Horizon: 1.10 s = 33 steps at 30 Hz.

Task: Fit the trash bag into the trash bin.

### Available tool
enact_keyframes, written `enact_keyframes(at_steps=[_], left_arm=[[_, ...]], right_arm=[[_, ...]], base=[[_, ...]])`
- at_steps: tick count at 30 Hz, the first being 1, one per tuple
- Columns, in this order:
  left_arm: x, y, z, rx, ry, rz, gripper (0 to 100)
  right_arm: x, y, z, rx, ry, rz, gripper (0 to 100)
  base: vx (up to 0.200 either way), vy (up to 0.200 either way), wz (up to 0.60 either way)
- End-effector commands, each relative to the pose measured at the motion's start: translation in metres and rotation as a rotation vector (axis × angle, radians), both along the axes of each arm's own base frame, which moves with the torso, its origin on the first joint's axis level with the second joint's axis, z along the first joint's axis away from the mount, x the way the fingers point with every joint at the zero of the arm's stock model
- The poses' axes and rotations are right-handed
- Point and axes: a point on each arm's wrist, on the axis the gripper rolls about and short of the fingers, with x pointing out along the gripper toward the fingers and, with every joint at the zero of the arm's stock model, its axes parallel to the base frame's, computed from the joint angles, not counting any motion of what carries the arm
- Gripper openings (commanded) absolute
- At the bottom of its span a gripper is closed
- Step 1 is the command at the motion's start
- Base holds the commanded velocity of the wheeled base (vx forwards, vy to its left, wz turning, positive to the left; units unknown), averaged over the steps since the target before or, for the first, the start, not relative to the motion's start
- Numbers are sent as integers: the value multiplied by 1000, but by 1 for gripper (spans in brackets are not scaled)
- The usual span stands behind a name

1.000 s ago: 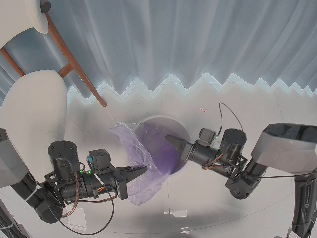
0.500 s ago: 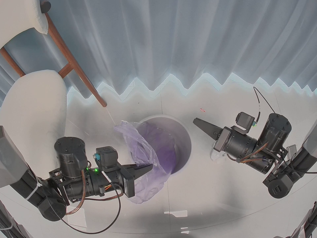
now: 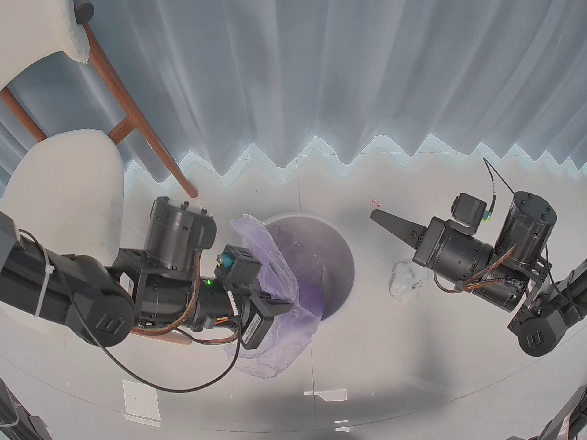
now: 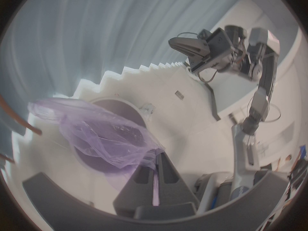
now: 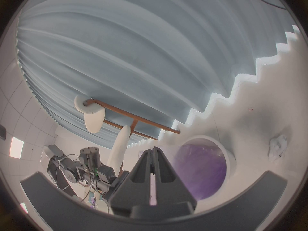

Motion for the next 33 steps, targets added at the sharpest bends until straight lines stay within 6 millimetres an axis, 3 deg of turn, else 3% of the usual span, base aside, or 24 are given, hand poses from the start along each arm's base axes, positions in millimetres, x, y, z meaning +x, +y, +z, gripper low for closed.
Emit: enact_keyframes(at_steps=[1, 4, 5, 19, 25, 33], left_arm=[[7, -5, 28, 70, -135, 12, 0], [7, -9, 27, 71, -142, 7, 0], [5, -11, 28, 70, -144, -1, 0], [-25, -24, 7, 118, -108, -59, 0], [-32, -30, 4, 107, -125, -81, 0], [-39, -37, 0, 112, -118, -111, 0]], right_arm=[[-14, -3, 4, -17, 57, 12, 0], [-15, 2, -5, -40, 92, 38, 0], [-14, 3, -7, -44, 100, 44, 100], [-18, 37, -35, -97, 175, 90, 100], [-13, 41, -50, -207, 143, 7, 100], [-12, 40, -51, -226, 133, -17, 100]], base=[[0, 0, 0], [0, 0, 0], [0, 0, 0], [0, 0, 0], [0, 0, 0], [0, 0, 0]])
